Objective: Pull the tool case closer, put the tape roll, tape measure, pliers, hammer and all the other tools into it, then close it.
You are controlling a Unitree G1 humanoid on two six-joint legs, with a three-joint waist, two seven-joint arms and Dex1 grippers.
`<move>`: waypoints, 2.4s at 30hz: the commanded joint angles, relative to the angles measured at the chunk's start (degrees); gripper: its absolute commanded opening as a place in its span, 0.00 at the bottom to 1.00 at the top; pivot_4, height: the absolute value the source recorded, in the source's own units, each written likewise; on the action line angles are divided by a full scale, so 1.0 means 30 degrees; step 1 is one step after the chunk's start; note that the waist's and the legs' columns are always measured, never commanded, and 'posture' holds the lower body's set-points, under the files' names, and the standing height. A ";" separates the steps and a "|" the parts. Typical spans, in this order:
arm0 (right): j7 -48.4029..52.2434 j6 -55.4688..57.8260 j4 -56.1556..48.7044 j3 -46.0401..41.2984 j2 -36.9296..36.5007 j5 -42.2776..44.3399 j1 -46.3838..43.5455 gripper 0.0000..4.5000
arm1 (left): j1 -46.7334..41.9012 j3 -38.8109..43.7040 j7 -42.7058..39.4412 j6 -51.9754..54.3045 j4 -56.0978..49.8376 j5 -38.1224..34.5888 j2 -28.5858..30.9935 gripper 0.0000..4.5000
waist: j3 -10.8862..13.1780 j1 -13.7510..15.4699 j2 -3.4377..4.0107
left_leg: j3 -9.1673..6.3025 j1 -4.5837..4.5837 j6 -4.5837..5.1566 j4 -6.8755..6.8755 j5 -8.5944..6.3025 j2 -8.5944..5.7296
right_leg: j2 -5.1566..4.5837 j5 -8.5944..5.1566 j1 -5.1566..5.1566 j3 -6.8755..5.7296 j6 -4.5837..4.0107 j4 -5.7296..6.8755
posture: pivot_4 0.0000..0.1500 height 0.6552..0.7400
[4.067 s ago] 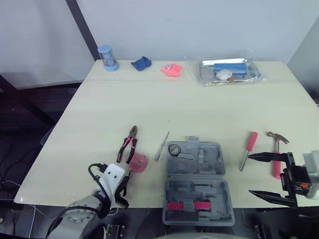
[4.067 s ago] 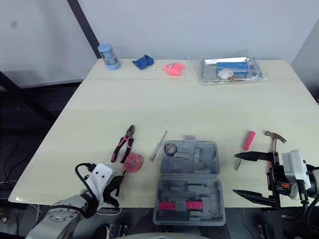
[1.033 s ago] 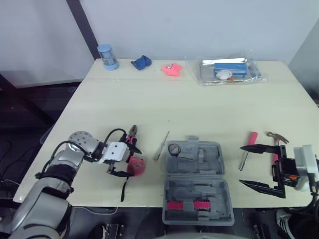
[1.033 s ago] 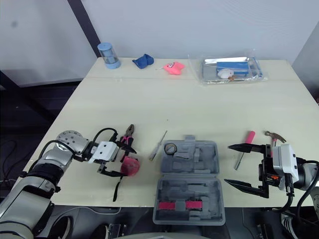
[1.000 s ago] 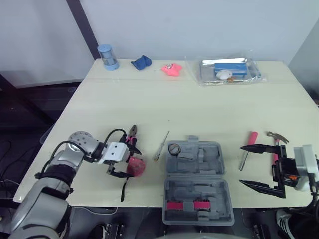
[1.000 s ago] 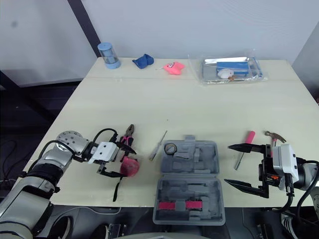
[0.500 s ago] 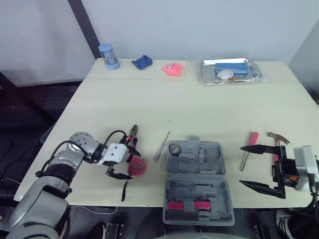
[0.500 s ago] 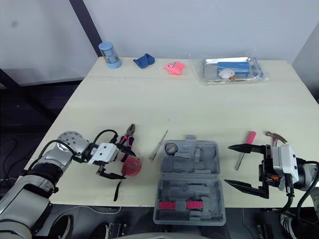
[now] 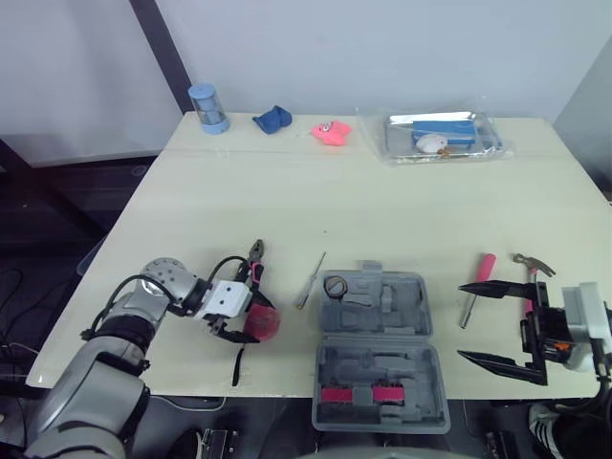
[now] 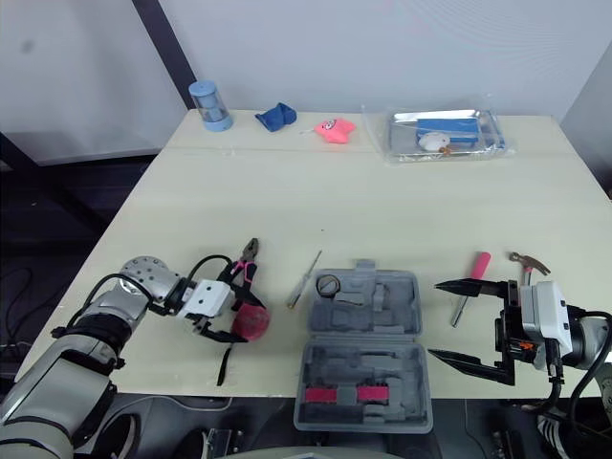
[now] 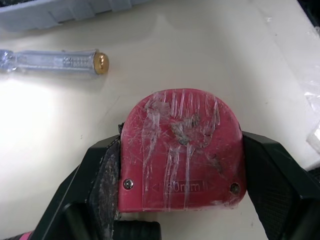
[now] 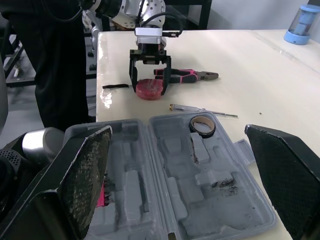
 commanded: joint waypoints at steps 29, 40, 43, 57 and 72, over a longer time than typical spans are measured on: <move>-1.8586 1.8349 -0.2377 0.3999 0.1407 1.2996 -0.7658 1.00 | 0.1334 0.1595 0.7328 1.7746 -2.0809 -0.2348 -0.2257 0.67 | 0.0038 -0.0008 -0.0063 | -0.0030 -0.0034 -0.0027 0.0016 0.0015 0.0005 | 0.0001 0.0000 -0.0015 0.0016 -0.0003 -0.0006 | 1.00 1.00; -2.9541 1.6986 0.0775 0.7127 0.2573 2.2823 -1.0085 0.95 | 0.1908 0.1177 0.8690 1.7965 -2.1380 -0.1370 -0.4032 0.67 | 0.0038 -0.0025 -0.0063 | -0.0007 -0.0079 -0.0062 0.0014 0.0036 0.0007 | -0.0005 0.0001 -0.0071 0.0028 -0.0003 0.0000 | 1.00 1.00; -3.0800 1.6537 0.1095 0.7580 0.2538 2.3627 -1.0305 0.77 | 0.2013 0.1177 0.8692 1.7934 -2.1435 -0.1409 -0.4169 0.67 | 0.0038 -0.0057 -0.0063 | -0.0002 -0.0080 -0.0048 0.0014 0.0029 0.0007 | -0.0006 0.0000 -0.0074 0.0031 -0.0003 -0.0002 | 1.00 1.00; -3.1974 1.5737 0.1045 0.7851 0.1525 2.4952 -1.0250 0.11 | 0.2171 0.1762 0.8608 1.7919 -2.1108 -0.2176 -0.4923 0.89 | 0.0038 -0.0036 -0.0063 | -0.0001 -0.0094 -0.0017 0.0013 0.0011 0.0008 | -0.0007 0.0001 -0.0084 0.0032 -0.0003 -0.0005 | 1.00 1.00; -2.0670 1.9895 0.3265 0.1172 -0.5497 2.1014 -0.3714 0.11 | 0.3791 0.4972 0.1359 1.5986 -1.9942 -0.6842 -0.1014 1.00 | 0.0039 0.0043 -0.0062 | 0.0025 -0.0108 0.0007 -0.0002 -0.0002 0.0009 | -0.0020 0.0000 -0.0089 0.0033 -0.0004 -0.0041 | 1.00 1.00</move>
